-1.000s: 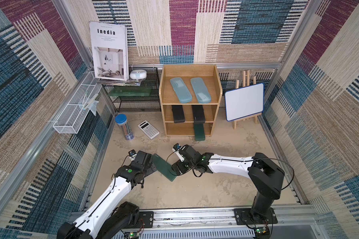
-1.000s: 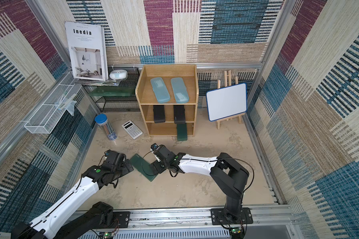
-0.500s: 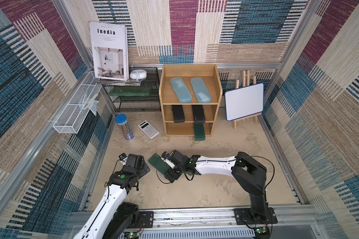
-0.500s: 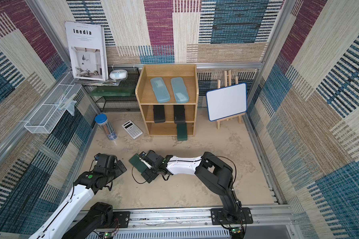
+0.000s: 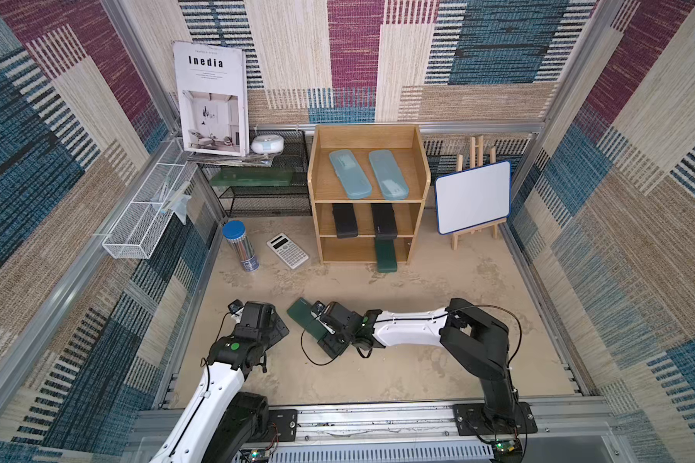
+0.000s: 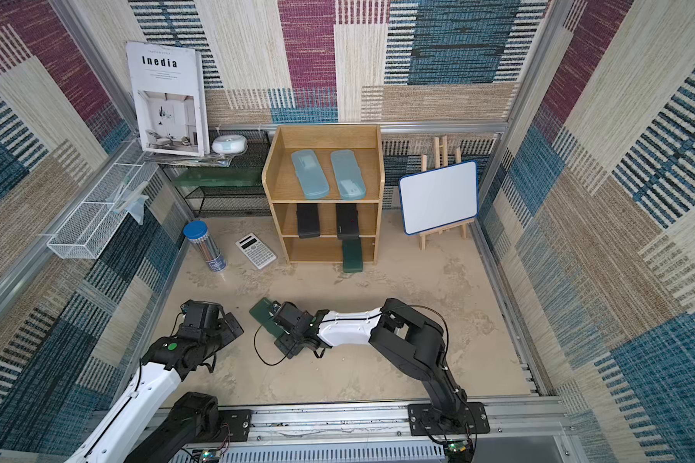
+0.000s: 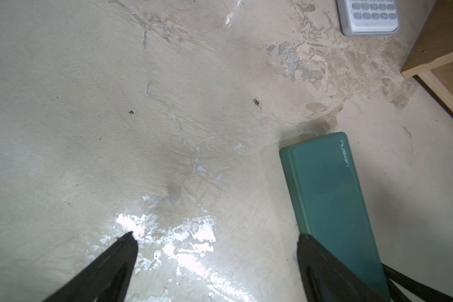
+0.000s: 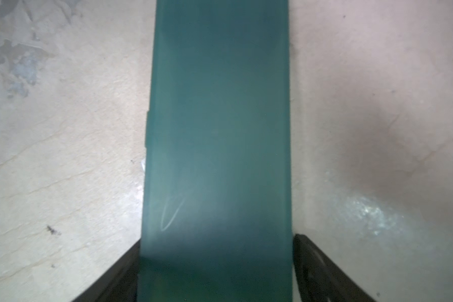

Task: Place the pencil cases on the shelf according to color
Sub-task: Pick up the pencil case from the center of the board, then place the pencil case on the shelf.

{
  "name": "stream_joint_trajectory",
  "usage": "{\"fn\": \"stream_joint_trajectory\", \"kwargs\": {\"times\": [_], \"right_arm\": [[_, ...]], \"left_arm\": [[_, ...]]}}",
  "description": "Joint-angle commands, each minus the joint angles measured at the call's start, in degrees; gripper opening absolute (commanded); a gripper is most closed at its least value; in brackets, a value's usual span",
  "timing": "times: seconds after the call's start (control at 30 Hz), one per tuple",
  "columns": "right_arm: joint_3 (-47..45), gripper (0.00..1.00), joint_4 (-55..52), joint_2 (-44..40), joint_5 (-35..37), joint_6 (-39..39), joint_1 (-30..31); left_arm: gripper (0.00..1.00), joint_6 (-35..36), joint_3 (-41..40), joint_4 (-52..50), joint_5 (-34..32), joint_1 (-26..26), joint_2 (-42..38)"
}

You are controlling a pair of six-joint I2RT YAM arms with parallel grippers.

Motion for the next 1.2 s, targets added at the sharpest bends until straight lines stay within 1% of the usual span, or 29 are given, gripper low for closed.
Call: {"fn": "stream_joint_trajectory", "kwargs": {"times": [0.0,0.1,0.2,0.3,0.4,0.53,0.7,0.83,1.0,1.07,1.17], "right_arm": [[-2.2,0.72,-2.4,-1.8,1.8,3.7,0.0],[-3.8,0.61,-1.0,-4.3,5.2,5.6,0.0],[-4.9,0.54,-0.2,-7.1,9.8,8.8,-0.2],[-5.9,0.53,0.3,-9.6,15.2,13.6,-0.8],[-5.8,0.53,0.6,-10.4,15.3,16.8,-3.1],[-2.7,0.52,-1.0,-7.9,15.3,20.7,-6.6],[2.6,0.50,-0.7,-2.8,13.4,24.4,-11.3],[8.7,0.51,-0.4,2.0,12.5,24.5,-13.7],[18.9,0.50,-4.2,9.6,12.3,24.1,-16.2],[21.3,0.53,-5.4,11.4,12.1,23.7,-16.8],[22.6,0.72,-5.7,12.3,11.4,23.7,-17.3]], "left_arm": [[0.99,1.0,0.1,0.4,0.3,0.2,0.0],[0.99,0.9,-0.2,1.1,1.5,0.2,0.2],[0.99,0.8,-0.3,1.5,2.3,0.2,0.5],[0.99,1.2,0.0,2.1,3.1,0.2,0.7],[0.99,1.5,1.1,2.6,5.1,0.2,1.9],[0.99,1.9,2.7,3.5,6.4,0.1,4.3],[0.99,2.4,3.4,5.0,7.3,0.1,6.3],[0.99,2.8,2.9,6.3,8.1,0.1,6.7],[0.99,3.3,2.3,7.2,8.8,0.1,8.3],[0.99,3.6,2.1,7.4,9.3,0.1,9.0],[0.99,4.0,1.7,8.0,9.5,0.1,9.9]]}}
